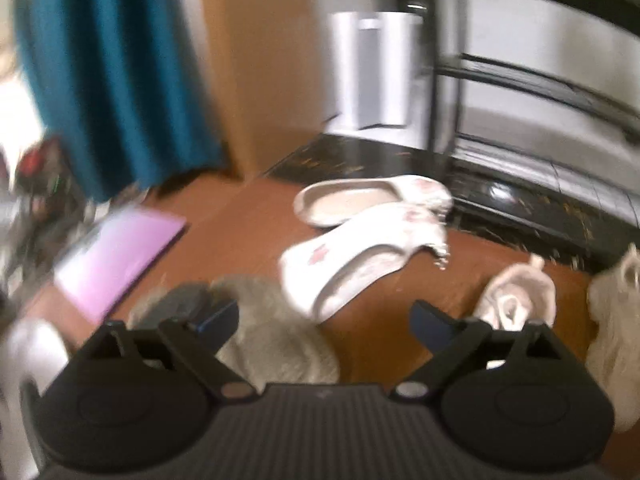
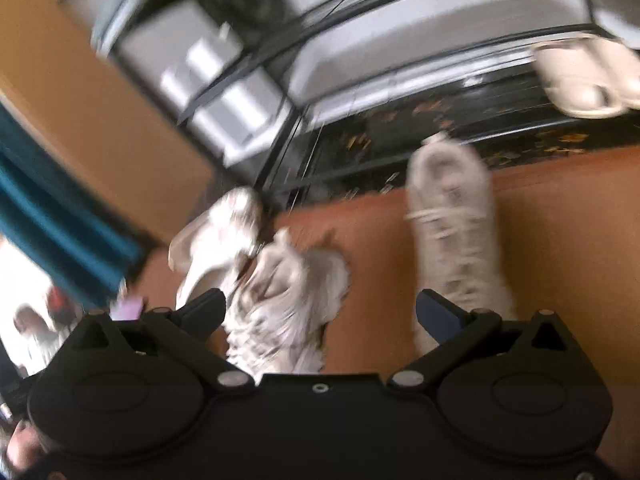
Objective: Organize scattered shoes
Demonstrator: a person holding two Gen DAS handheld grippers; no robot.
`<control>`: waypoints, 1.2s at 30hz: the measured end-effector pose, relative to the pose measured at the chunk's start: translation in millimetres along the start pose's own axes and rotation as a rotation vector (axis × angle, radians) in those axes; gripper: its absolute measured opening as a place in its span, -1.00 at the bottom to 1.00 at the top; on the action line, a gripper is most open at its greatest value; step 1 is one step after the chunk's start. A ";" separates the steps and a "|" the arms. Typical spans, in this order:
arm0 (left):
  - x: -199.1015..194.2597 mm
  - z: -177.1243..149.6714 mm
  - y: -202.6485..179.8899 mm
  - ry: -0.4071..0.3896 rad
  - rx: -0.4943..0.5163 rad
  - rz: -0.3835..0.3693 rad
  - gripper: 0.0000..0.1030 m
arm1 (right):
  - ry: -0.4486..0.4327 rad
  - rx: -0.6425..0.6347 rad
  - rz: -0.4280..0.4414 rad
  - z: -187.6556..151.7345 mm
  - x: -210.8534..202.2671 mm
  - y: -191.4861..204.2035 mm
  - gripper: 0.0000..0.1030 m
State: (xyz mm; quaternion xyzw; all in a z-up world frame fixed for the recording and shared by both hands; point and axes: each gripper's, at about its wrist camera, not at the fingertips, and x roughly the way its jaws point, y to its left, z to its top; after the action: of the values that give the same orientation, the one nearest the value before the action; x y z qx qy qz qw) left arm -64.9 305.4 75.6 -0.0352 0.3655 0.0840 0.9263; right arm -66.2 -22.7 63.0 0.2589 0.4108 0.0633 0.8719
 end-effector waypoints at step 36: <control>3.3 -56.1 65.1 0.178 -0.373 0.068 0.99 | 0.217 0.120 -0.078 -24.2 153.7 59.5 0.68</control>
State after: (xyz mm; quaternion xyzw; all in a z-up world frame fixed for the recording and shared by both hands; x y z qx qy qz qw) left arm -112.0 362.7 32.1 -0.2010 0.4250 0.1780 0.8644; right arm 22.3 87.6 -24.9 0.2859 0.5155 0.0324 0.8071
